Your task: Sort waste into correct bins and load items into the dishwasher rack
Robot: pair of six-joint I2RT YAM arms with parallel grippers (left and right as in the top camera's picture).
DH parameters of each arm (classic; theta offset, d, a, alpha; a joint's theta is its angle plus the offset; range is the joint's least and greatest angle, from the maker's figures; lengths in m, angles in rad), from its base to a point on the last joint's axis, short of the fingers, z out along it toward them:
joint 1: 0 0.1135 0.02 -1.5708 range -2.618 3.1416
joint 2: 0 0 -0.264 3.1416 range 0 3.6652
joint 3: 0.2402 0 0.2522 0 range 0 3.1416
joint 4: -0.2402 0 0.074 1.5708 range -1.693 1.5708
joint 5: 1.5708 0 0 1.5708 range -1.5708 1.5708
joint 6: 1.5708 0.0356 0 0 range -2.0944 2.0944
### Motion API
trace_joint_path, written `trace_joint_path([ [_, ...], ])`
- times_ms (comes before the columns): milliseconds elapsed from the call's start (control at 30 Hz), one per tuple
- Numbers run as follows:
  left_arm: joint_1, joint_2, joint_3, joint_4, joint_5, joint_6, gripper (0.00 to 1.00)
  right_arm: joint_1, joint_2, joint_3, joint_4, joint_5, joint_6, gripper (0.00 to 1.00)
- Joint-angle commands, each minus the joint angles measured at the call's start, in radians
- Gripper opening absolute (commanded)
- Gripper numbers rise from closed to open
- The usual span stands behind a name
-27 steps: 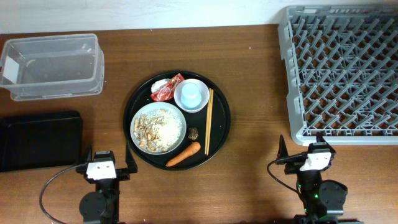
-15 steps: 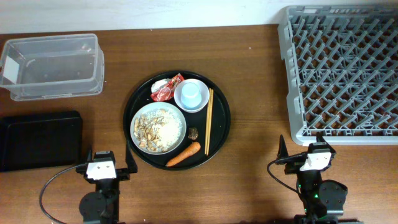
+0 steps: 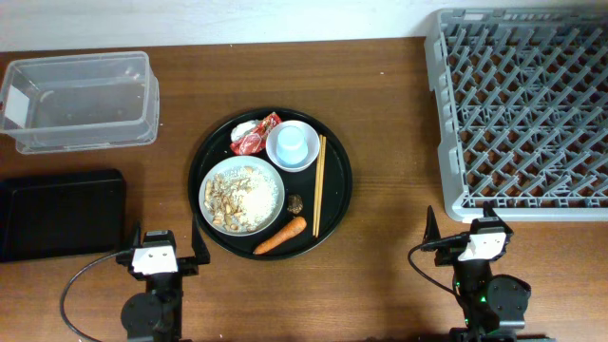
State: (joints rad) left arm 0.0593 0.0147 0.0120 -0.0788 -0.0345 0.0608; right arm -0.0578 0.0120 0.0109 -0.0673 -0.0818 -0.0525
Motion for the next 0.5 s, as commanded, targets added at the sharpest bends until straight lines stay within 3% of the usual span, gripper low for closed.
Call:
trace_joint_path([
  [0,0.005,-0.008,-0.003,-0.002,-0.014,0.013,0.99,0.006,-0.008,-0.005,-0.005,0.008,0.005,0.98],
  [300,0.004,-0.008,-0.003,0.01,0.0,0.011,0.99,0.006,-0.008,-0.005,-0.005,0.008,0.005,0.98],
  [467,0.004,-0.009,-0.002,0.061,0.552,-0.155,0.99,0.006,-0.008,-0.005,-0.005,0.008,0.005,0.98],
])
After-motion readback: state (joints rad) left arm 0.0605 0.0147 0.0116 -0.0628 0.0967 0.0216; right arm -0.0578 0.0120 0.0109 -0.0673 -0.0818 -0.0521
